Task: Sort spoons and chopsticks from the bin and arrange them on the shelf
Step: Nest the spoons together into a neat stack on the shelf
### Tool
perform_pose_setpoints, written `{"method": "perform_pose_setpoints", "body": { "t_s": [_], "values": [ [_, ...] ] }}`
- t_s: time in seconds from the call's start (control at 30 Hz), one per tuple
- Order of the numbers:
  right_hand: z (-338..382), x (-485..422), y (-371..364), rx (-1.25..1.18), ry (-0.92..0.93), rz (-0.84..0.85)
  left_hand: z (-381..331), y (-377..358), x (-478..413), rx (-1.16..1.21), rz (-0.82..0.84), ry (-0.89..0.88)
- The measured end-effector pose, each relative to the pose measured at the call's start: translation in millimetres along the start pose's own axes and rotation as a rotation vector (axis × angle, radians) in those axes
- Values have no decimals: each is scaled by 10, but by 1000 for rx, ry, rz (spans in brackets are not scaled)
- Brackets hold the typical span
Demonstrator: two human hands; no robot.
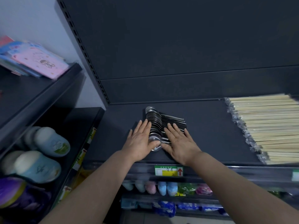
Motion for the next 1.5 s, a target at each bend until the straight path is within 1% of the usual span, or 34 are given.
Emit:
{"method": "perform_pose_setpoints", "body": {
  "t_s": [0.27, 0.73, 0.9, 1.07, 1.2, 1.5],
  "values": [
    [-2, 42, 11, -10, 11, 0, -8, -5, 67, 22, -30, 16],
    [4, 73, -16, 40, 25, 57, -88, -51, 143, -44, 134, 39],
    [-12, 90, -10, 53, 17, 33, -63, -26, 135, -24, 137, 61],
    [4, 121, -3, 68, 25, 17, -38, -31, 171, -51, 138, 29],
    [34, 160, -3, 78, 42, 37, -43, -56, 225, -78, 157, -7],
    [61, 248, 1, 78, 29, 44, -21, -66, 329, -80, 161, -9]
  ]
}}
Point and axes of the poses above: each hand's wrist, its own x-axis away from the middle knuckle, its own y-axis out of the back of the hand, z = x × y, the point moved 6 cm from there along -x, towards the middle knuckle, and after that the axes turned 12 degrees about -z, right-handed, at the moved point
